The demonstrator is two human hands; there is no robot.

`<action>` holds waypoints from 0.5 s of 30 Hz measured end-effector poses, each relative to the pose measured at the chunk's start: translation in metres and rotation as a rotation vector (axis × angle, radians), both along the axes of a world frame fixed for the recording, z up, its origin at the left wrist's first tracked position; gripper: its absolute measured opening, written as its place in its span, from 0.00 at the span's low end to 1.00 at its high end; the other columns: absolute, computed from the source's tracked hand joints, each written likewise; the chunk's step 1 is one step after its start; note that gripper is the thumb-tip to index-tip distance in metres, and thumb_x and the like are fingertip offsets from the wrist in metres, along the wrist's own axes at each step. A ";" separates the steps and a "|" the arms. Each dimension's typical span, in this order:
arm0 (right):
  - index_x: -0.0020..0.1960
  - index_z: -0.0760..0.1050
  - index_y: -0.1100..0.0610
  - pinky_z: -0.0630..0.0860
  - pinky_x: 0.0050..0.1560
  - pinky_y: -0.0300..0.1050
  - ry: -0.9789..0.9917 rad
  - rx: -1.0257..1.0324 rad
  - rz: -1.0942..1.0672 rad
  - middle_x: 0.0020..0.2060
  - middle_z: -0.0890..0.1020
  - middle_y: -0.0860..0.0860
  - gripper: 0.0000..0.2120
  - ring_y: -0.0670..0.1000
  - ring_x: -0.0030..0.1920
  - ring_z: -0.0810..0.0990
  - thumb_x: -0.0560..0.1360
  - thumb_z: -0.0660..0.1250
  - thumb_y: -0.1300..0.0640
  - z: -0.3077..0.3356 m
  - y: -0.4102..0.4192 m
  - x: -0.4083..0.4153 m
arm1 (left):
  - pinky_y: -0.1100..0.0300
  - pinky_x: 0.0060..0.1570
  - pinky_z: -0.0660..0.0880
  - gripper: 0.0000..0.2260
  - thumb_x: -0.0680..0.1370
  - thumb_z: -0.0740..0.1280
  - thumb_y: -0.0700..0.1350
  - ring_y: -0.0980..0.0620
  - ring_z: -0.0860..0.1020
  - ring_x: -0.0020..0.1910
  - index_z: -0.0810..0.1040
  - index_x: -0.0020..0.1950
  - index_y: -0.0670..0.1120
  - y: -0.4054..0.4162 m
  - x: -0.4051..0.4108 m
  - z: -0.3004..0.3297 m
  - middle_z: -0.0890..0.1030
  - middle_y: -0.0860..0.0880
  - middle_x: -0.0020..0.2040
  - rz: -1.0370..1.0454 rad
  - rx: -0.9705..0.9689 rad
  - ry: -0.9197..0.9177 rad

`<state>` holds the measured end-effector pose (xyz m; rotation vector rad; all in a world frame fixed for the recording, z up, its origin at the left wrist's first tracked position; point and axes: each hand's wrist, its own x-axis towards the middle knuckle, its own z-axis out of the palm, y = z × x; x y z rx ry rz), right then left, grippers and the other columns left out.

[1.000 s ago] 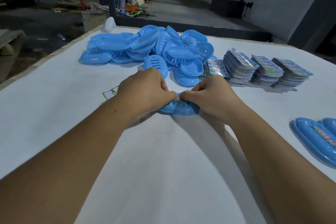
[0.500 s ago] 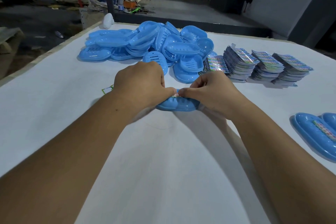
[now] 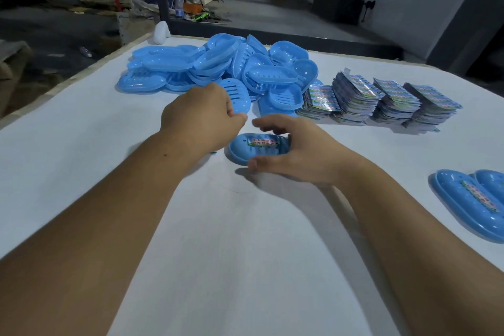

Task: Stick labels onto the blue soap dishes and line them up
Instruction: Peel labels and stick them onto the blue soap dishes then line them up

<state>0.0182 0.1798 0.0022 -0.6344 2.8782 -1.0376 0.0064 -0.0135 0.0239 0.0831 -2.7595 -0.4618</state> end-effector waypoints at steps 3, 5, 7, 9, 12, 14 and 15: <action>0.70 0.74 0.44 0.73 0.57 0.35 0.024 0.043 -0.022 0.57 0.80 0.38 0.40 0.38 0.55 0.78 0.60 0.81 0.35 0.000 -0.003 0.004 | 0.60 0.31 0.64 0.15 0.75 0.69 0.61 0.53 0.75 0.36 0.78 0.37 0.50 0.000 -0.001 -0.001 0.80 0.53 0.36 -0.001 0.014 0.013; 0.69 0.75 0.44 0.74 0.57 0.37 0.059 0.050 -0.061 0.56 0.79 0.39 0.40 0.39 0.53 0.77 0.61 0.80 0.34 0.000 -0.003 0.008 | 0.59 0.32 0.65 0.16 0.75 0.69 0.61 0.52 0.76 0.37 0.78 0.37 0.50 0.001 -0.001 -0.002 0.80 0.52 0.36 -0.007 0.026 0.021; 0.68 0.75 0.44 0.75 0.59 0.42 0.121 0.072 -0.123 0.58 0.78 0.43 0.38 0.43 0.55 0.77 0.62 0.79 0.33 0.001 0.001 0.012 | 0.59 0.32 0.66 0.17 0.75 0.69 0.62 0.51 0.77 0.36 0.78 0.37 0.50 0.001 -0.001 -0.003 0.80 0.52 0.34 -0.012 0.034 0.034; 0.69 0.74 0.44 0.74 0.64 0.48 0.174 0.096 -0.213 0.62 0.77 0.48 0.36 0.49 0.61 0.76 0.65 0.75 0.32 0.002 0.012 0.018 | 0.59 0.32 0.67 0.17 0.75 0.69 0.62 0.50 0.78 0.35 0.78 0.37 0.49 0.003 0.000 -0.004 0.80 0.52 0.32 -0.012 0.038 0.039; 0.71 0.71 0.41 0.71 0.65 0.50 0.249 0.184 -0.384 0.62 0.74 0.50 0.33 0.55 0.64 0.73 0.69 0.68 0.31 0.005 0.036 0.031 | 0.59 0.32 0.67 0.18 0.75 0.69 0.62 0.50 0.77 0.35 0.78 0.36 0.49 0.004 0.001 -0.005 0.80 0.52 0.32 -0.011 0.039 0.048; 0.71 0.70 0.40 0.68 0.62 0.50 0.280 0.261 -0.507 0.59 0.73 0.50 0.31 0.57 0.61 0.72 0.71 0.66 0.31 0.006 0.054 0.042 | 0.58 0.33 0.67 0.18 0.74 0.68 0.63 0.51 0.76 0.35 0.78 0.36 0.50 0.004 0.000 -0.005 0.80 0.52 0.33 -0.016 0.041 0.052; 0.71 0.70 0.40 0.68 0.62 0.51 0.272 0.303 -0.560 0.58 0.73 0.50 0.30 0.57 0.61 0.72 0.71 0.64 0.31 0.006 0.063 0.048 | 0.57 0.33 0.66 0.18 0.74 0.68 0.64 0.51 0.75 0.35 0.78 0.36 0.50 0.003 -0.001 -0.006 0.80 0.52 0.33 -0.017 0.040 0.058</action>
